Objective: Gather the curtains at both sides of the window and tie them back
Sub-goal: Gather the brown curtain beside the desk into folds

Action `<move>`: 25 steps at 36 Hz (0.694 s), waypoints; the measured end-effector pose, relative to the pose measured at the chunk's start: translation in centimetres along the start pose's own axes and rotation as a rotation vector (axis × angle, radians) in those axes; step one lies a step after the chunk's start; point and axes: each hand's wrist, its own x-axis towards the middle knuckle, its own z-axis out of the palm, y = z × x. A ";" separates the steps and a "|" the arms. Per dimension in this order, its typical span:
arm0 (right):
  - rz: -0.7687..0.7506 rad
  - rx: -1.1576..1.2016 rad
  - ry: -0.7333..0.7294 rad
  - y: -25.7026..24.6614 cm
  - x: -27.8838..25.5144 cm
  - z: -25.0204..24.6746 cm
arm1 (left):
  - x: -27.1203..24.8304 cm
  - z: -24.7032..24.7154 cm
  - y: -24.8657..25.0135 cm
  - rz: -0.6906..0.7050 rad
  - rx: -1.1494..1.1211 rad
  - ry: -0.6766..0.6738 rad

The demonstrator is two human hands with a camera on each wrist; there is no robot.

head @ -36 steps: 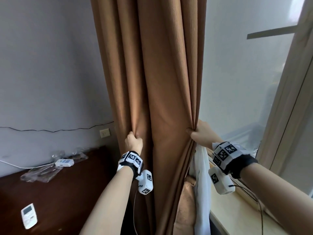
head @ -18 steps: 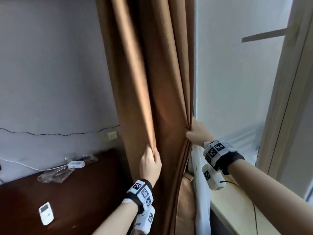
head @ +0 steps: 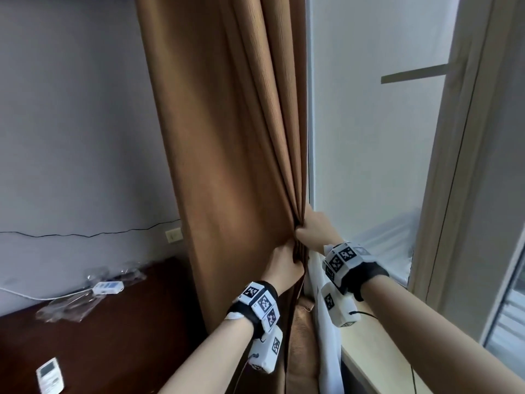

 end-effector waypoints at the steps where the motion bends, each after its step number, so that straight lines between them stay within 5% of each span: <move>1: -0.002 -0.002 -0.006 0.1 0.1 0.0 | 0.1 0.1 0.0 -0.002 0.005 -0.007; 11: -0.011 -0.013 -0.142 0.4 1.0 -0.4 | 1.0 -0.2 -0.5 -0.031 -0.018 -0.145; 25: -0.022 -0.049 -0.083 0.4 1.8 0.6 | 2.6 -0.6 -1.8 -0.065 -0.031 -0.202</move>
